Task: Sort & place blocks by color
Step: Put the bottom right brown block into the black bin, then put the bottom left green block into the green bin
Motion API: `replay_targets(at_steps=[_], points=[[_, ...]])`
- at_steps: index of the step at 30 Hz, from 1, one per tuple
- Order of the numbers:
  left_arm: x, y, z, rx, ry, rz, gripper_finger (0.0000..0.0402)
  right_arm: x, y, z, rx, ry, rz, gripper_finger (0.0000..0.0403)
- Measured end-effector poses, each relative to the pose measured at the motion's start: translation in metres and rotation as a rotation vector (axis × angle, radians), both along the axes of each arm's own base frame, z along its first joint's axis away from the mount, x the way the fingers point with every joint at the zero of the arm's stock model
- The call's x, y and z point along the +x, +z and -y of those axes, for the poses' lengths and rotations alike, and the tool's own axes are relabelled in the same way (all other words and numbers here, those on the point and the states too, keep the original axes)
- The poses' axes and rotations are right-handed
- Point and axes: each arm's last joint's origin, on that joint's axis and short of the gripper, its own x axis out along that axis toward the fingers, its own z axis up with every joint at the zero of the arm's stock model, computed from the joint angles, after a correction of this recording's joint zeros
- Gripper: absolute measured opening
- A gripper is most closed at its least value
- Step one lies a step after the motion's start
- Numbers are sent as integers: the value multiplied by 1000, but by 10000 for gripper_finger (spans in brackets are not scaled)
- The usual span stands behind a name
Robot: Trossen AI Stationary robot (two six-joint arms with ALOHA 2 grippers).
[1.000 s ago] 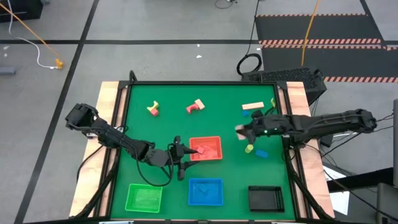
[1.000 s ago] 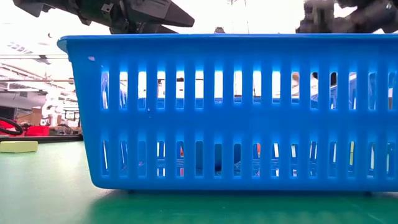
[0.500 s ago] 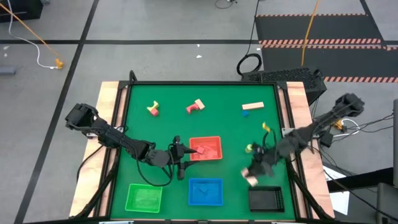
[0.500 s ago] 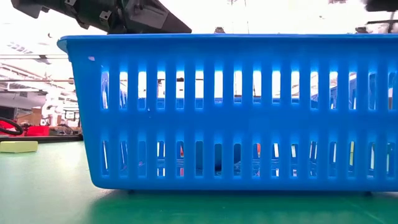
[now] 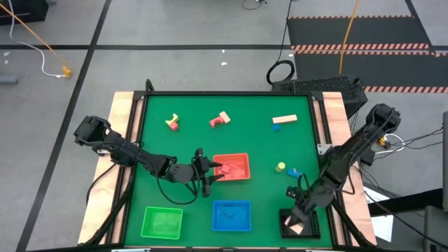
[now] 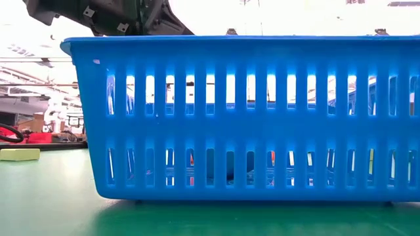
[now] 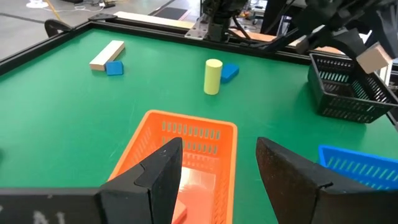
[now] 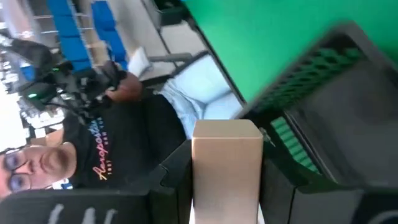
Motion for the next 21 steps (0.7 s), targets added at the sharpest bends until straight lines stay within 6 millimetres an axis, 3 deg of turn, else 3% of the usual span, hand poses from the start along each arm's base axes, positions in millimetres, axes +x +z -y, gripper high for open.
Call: replay_targets(at_steps=[5, 14, 21], points=[[0, 0, 0, 1, 0, -3, 207, -1, -1, -2, 41, -31, -53, 121], [-2, -6, -1, -38, 25, -56, 207, -1, -1, -2, 41, -29, -50, 292], [-5, -6, -2, 7, 11, -87, 207, -1, 9, -1, 53, 5, 59, 326]])
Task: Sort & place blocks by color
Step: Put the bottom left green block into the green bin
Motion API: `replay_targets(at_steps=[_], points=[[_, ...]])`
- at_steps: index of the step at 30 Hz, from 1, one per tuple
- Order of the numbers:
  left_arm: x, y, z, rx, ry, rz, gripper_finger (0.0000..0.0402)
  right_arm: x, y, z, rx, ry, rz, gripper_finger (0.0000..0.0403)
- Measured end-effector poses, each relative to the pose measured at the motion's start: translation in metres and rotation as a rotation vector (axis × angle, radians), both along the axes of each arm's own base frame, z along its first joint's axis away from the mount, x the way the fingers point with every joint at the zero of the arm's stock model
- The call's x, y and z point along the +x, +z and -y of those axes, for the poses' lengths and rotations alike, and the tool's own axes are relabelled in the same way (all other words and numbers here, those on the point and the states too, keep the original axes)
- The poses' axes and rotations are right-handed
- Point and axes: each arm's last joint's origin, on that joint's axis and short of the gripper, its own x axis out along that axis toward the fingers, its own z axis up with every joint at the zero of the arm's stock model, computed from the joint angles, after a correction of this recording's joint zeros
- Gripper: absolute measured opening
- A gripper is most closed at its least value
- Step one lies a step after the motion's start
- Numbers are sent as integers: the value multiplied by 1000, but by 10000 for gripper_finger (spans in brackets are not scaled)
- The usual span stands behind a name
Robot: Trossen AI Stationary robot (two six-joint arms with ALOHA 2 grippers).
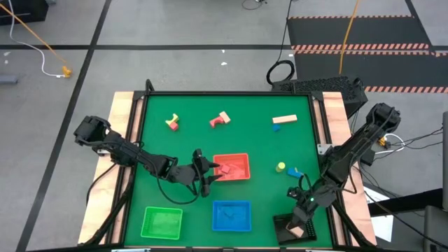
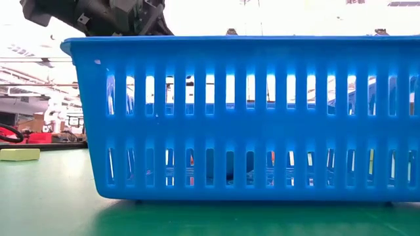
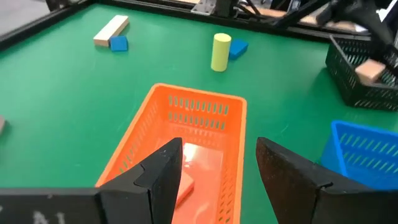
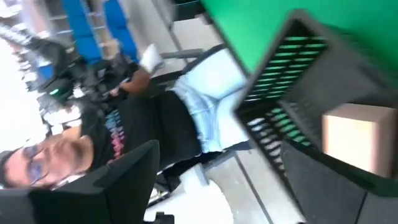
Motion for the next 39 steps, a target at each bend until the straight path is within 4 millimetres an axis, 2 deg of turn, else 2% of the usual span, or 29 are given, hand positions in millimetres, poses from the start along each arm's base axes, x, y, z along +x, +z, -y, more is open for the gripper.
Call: replay_targets(at_steps=[6, 10, 13, 21, 27, 31, 39], points=[[-8, 11, -6, 47, -7, -24, 207, 3, 18, 8, 13, -15, 186, 319], [-21, 19, -15, -1, 91, -69, 207, 8, 27, 19, -82, -77, 347, 318], [-33, 24, -21, -104, 173, -122, 207, 12, 30, 27, -197, -118, 461, 318], [-80, 9, -17, -340, 360, -451, 207, 27, 32, 47, -594, -277, 669, 318], [-109, -3, -7, -414, 565, -629, 207, 37, 36, 61, -844, -357, 769, 318], [-118, -8, 0, -432, 653, -648, 207, 40, 37, 67, -927, -348, 793, 318], [-117, -24, 11, -416, 723, -672, 207, 42, 37, 71, -946, -359, 792, 318]])
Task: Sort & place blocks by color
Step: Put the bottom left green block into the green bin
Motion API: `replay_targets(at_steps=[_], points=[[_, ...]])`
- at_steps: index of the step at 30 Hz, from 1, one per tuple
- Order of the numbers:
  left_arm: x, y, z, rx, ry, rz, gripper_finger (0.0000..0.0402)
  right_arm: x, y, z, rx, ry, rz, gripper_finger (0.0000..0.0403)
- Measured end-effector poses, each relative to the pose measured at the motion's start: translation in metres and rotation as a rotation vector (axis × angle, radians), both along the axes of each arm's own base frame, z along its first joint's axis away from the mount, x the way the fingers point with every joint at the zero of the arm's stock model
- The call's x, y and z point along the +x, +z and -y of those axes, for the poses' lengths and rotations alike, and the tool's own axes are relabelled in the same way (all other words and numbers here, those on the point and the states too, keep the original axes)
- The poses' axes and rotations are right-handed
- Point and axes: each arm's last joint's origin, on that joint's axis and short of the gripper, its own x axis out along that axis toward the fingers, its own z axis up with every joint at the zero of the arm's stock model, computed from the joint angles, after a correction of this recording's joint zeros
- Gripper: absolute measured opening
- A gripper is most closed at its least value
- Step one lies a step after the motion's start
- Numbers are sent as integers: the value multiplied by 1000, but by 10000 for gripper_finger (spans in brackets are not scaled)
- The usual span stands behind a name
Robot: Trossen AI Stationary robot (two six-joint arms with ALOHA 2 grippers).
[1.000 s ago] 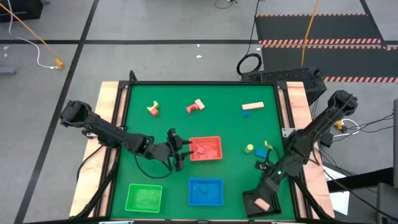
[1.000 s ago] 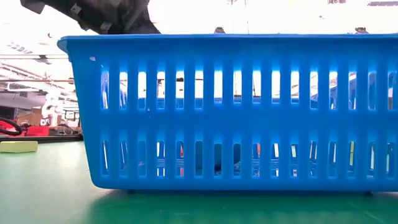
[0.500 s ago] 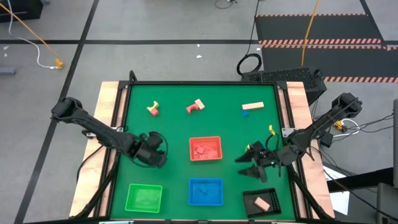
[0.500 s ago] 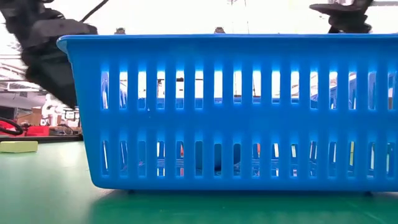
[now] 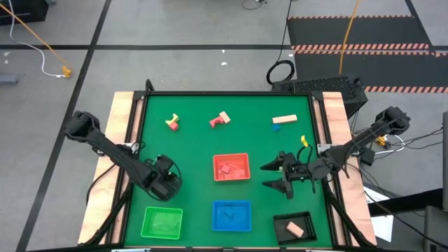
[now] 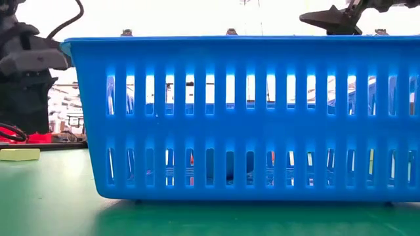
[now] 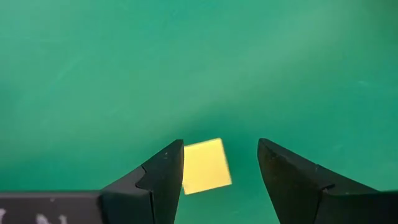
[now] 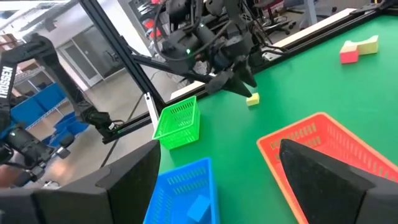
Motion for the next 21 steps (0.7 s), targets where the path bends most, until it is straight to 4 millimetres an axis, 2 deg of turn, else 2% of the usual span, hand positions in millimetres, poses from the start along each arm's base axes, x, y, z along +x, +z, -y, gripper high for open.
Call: replay_targets(at_steps=[10, 14, 16, 21], points=[[4, -25, 6, -13, 63, -134, 207, 0, 0, 0, 11, -1, -1, 318], [5, -30, 7, -13, 80, -151, 205, 0, 0, 0, 11, -1, -1, 318], [5, -30, 8, -14, 78, -149, 193, 0, 0, 0, 11, -1, -2, 318], [5, -30, 9, -17, 62, -149, 133, 0, 0, 0, 11, 0, -1, 318]])
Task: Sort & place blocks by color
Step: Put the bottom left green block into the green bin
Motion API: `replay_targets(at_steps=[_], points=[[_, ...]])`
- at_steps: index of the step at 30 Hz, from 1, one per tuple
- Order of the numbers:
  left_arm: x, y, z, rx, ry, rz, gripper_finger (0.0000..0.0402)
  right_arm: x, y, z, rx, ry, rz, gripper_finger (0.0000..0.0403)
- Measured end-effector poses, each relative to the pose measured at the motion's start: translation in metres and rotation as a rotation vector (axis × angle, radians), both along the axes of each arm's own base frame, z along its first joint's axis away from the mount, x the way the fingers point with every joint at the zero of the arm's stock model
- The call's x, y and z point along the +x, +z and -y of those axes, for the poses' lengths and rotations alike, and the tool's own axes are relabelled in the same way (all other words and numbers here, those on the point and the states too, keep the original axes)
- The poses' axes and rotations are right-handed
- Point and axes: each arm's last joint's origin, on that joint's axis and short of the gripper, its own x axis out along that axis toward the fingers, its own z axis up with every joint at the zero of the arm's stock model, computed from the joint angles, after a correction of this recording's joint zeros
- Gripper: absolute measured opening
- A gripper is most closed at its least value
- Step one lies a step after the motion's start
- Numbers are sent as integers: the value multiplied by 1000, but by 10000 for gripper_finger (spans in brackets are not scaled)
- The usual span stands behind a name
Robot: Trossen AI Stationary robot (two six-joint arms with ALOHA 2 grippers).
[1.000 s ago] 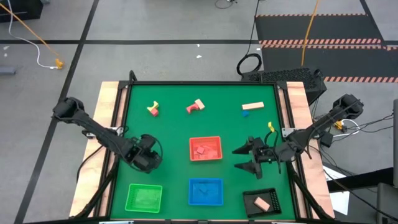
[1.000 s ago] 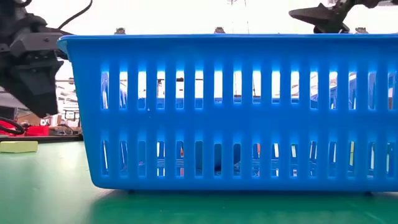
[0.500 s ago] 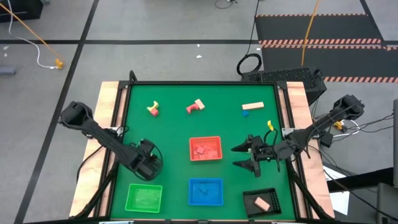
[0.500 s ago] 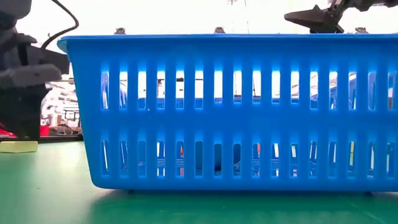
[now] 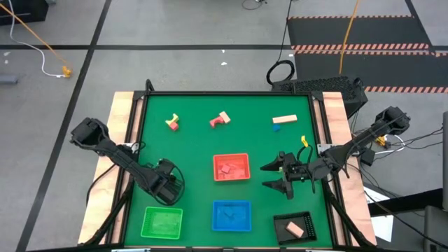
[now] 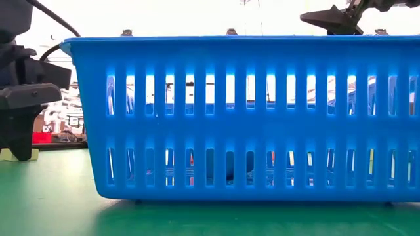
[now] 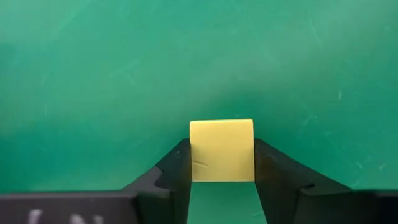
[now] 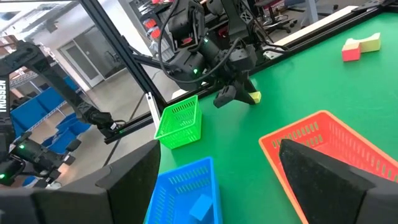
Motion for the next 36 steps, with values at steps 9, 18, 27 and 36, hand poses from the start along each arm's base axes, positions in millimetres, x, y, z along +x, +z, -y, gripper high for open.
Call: replay_targets(at_steps=[9, 18, 27, 36], points=[[4, 10, 4, -44, -90, 15, 133, 0, 0, 0, 0, 0, 0, 318], [34, 69, 29, -49, -328, 228, 133, 0, 0, 0, -8, 1, 0, 318], [34, 108, 75, -358, -572, 293, 133, 0, 0, 0, -25, 2, 2, 318], [2, 106, 103, -634, -561, 103, 133, 0, 0, 0, -60, 5, 5, 318]])
